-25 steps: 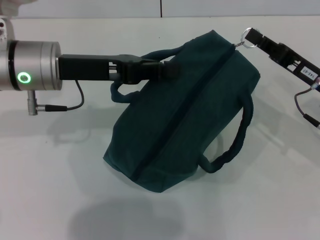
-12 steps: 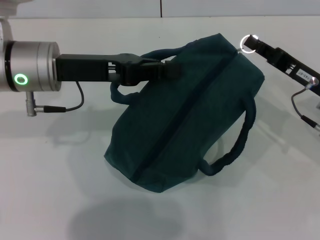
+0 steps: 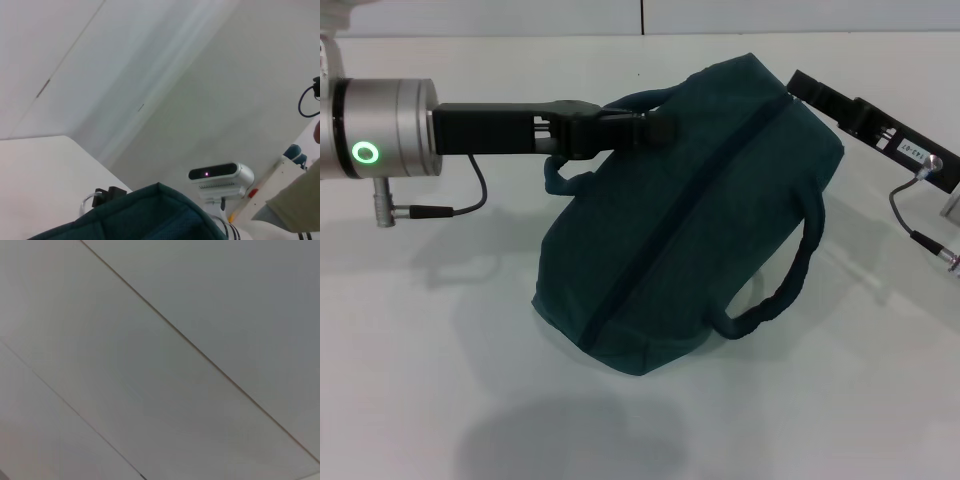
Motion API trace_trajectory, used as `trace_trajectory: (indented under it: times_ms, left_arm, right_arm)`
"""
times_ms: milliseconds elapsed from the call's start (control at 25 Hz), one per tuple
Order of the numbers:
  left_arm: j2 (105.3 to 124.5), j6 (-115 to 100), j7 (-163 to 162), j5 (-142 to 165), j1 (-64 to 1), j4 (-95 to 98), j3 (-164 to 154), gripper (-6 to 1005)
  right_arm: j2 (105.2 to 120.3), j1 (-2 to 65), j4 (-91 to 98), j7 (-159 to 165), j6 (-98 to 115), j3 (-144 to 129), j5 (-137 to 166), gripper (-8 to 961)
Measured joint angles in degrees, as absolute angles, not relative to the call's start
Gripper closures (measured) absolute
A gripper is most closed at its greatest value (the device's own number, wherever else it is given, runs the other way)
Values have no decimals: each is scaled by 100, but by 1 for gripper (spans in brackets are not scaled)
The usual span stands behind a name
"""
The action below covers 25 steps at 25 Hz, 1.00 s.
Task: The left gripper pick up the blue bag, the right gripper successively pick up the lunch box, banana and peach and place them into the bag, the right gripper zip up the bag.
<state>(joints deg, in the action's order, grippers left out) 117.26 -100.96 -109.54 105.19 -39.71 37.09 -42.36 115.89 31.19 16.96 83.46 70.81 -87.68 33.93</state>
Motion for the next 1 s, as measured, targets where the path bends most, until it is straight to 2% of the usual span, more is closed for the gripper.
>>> trace_trajectory:
  times_ms: [280,520,600,840,1000]
  left_arm:
    - [11745,-10080,-11040,10515,-3894,3733,-4235,952]
    - [11712,-9959,-11232,10483,-3775,3746,-4226,952]
    - [11706,-9745,-11241,10477,-3742,3747,-4226,952]
    - [11718,-9109,-11257,10475,-3742,3740,-4227,953]
    - [11769,-8576,-11222,10475,-3765,3699,-4246,954]
  right_arm:
    - [11576,2976,1696,8420,7057,-8730,3360,740]
    - [11551,2621,1659,8193,7104,-8298,3311,547]
    - [11545,2545,1647,8184,7158,-8206,3311,302]
    - [11543,2443,1636,8135,7323,-8031,3343,120]
    - [11534,2480,1659,8133,7347,-8054,3374,120]
